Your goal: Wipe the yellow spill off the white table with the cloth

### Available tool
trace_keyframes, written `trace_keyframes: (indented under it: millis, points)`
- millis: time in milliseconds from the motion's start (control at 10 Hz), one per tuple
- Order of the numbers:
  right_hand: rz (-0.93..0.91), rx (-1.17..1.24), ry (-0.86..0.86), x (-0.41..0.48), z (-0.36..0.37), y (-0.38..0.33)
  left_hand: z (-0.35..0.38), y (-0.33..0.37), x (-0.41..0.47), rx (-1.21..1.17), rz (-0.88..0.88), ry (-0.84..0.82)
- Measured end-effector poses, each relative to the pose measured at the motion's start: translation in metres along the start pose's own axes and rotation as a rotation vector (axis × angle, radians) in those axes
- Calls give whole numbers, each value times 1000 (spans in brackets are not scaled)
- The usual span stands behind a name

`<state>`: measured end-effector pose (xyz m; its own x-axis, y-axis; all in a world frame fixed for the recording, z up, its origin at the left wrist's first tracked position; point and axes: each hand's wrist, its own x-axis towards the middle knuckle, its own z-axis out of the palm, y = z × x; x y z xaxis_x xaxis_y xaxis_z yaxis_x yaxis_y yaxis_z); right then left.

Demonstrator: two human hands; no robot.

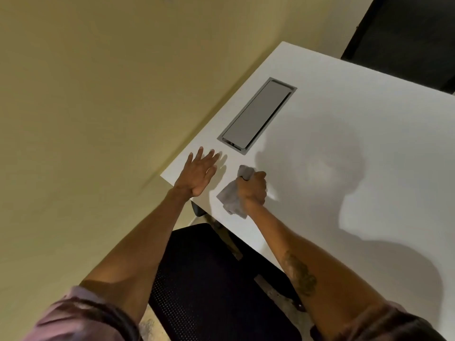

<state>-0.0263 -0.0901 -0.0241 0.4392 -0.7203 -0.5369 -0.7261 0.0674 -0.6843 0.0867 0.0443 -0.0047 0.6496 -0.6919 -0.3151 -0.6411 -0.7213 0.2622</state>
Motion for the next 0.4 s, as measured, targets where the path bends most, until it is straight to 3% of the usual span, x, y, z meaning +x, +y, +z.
trace_keyframes:
  millis: [200, 400]
  points:
    - [-163, -91, 4, -11, -25, -17, 0, 11, -4, -22, -72, 25]
    - [-354, -334, 23, -18, -73, -14, -8, 59, 8, 12, -16, 13]
